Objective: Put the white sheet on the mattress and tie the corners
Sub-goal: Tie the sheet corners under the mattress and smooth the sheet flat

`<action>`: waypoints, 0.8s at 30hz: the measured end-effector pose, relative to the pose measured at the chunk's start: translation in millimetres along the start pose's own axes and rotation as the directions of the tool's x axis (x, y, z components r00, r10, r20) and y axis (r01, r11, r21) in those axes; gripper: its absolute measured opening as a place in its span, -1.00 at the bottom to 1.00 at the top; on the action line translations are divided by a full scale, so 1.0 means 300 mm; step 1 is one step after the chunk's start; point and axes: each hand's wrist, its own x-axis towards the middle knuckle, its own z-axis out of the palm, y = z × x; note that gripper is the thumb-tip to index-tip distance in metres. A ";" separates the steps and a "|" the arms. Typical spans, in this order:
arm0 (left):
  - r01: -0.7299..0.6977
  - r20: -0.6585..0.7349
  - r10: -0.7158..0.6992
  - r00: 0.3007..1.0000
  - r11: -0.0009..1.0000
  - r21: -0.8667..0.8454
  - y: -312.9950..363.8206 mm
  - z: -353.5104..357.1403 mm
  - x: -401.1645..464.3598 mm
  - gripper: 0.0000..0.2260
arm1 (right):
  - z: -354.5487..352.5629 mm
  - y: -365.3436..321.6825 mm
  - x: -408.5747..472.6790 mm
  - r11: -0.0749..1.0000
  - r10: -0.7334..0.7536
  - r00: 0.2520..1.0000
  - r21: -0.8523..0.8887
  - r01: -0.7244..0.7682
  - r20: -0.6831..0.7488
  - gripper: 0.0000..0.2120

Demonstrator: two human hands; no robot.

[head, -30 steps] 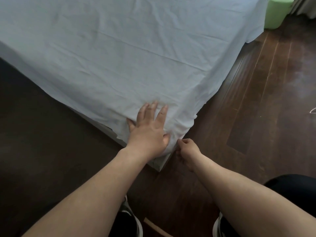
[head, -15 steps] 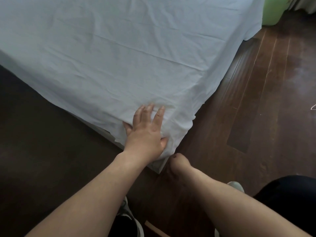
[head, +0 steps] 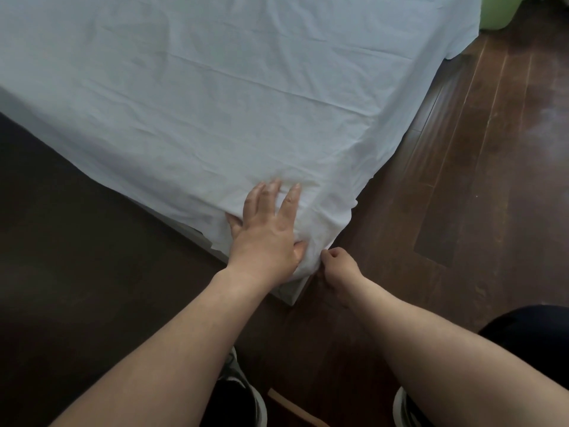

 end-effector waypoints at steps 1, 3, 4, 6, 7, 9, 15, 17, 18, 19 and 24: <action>0.000 0.000 0.000 1.000 1.000 -0.001 0.001 0.001 0.000 -0.17 | 0.003 -0.004 -0.014 0.999 -0.011 1.000 -0.039 0.011 -0.005 -0.74; -0.001 -0.008 0.001 1.000 1.000 0.002 0.002 0.004 0.000 -0.16 | 0.011 -0.003 -0.036 0.996 -0.034 0.999 -0.085 0.034 0.002 -0.76; -0.001 -0.008 0.001 1.000 1.000 0.004 0.003 0.004 0.000 -0.16 | 0.016 -0.001 -0.049 0.994 -0.046 0.999 -0.100 0.046 0.009 -0.76; -0.001 -0.005 0.001 1.000 1.000 0.002 0.006 0.004 0.003 -0.15 | 0.024 0.005 -0.076 0.990 -0.058 0.998 -0.128 0.062 0.033 -0.79; -0.001 -0.001 0.001 1.000 1.000 0.001 0.007 0.002 0.004 -0.15 | 0.028 0.009 -0.083 0.989 -0.060 0.997 -0.135 0.065 0.041 -0.80; 0.000 0.005 0.000 1.000 1.000 -0.001 0.007 0.001 0.006 -0.15 | 0.023 0.000 -0.092 0.982 -0.071 0.995 -0.172 0.082 0.068 -0.81; -0.006 0.035 0.005 0.999 1.000 0.026 0.004 0.002 0.005 -0.16 | -0.023 -0.052 -0.068 0.903 -0.068 0.986 -0.411 0.126 0.154 -0.79; -0.019 0.040 0.017 0.999 0.999 0.050 -0.002 0.005 0.006 -0.14 | -0.027 -0.037 -0.054 0.899 -0.040 0.995 -0.431 0.076 0.092 -0.75; -0.028 0.043 0.026 0.999 0.998 0.063 -0.009 0.008 0.005 -0.13 | -0.021 -0.024 -0.053 0.910 -0.031 0.999 -0.412 0.038 0.022 -0.75; -0.036 0.046 0.033 0.998 0.997 0.074 -0.014 0.010 0.003 -0.13 | -0.015 -0.014 -0.061 0.935 -0.034 0.997 -0.353 0.009 -0.066 -0.80; -0.055 0.082 0.048 0.995 0.996 0.076 -0.023 -0.012 -0.005 -0.10 | 0.039 -0.038 -0.193 0.967 -0.254 0.953 -0.011 0.256 -0.165 -0.95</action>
